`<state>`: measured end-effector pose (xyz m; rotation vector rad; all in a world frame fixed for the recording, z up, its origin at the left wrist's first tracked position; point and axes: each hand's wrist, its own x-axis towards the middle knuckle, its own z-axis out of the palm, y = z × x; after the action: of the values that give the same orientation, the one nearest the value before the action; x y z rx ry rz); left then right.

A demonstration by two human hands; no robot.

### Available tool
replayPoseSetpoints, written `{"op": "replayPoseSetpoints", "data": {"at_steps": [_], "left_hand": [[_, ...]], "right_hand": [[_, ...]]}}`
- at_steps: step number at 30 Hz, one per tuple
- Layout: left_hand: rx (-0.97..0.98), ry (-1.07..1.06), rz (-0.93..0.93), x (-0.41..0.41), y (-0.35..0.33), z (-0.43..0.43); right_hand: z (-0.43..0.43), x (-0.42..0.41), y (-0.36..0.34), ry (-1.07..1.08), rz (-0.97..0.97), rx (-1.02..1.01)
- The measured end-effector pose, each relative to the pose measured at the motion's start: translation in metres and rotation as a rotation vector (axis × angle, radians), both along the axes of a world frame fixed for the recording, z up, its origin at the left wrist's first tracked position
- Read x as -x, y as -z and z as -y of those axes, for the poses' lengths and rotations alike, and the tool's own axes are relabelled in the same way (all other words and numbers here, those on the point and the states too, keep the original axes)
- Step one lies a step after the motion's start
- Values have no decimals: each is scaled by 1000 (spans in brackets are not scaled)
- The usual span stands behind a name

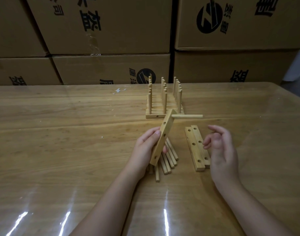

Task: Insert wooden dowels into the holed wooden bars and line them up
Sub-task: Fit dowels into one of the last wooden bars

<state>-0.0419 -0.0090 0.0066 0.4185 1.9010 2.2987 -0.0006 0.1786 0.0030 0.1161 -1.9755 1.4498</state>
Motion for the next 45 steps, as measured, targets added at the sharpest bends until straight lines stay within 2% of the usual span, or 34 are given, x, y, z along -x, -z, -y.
{"op": "replayPoseSetpoints", "data": {"at_steps": [3, 8, 11, 16, 28, 38, 43, 45], "left_hand": [[-93, -40, 29, 3, 0, 0], [-254, -65, 102, 6, 0, 1], [-294, -78, 123, 7, -1, 1], [-315, -81, 137, 8, -1, 0], [-320, -87, 122, 8, 0, -1], [-294, -76, 113, 8, 2, -1], [-274, -90, 112, 10, 4, 1], [-269, -86, 116, 11, 5, 2]], "right_hand": [[1, 0, 2, -19, 132, -170], [8, -2, 2, -177, 241, -811], [10, -2, 3, -209, 301, -956], [10, -2, 2, -94, 305, -852], [12, -5, 3, -35, 330, -1004], [15, -2, 1, 11, 344, -961], [12, 0, 0, 84, 292, -833], [12, -3, -2, 82, 219, -679]]}}
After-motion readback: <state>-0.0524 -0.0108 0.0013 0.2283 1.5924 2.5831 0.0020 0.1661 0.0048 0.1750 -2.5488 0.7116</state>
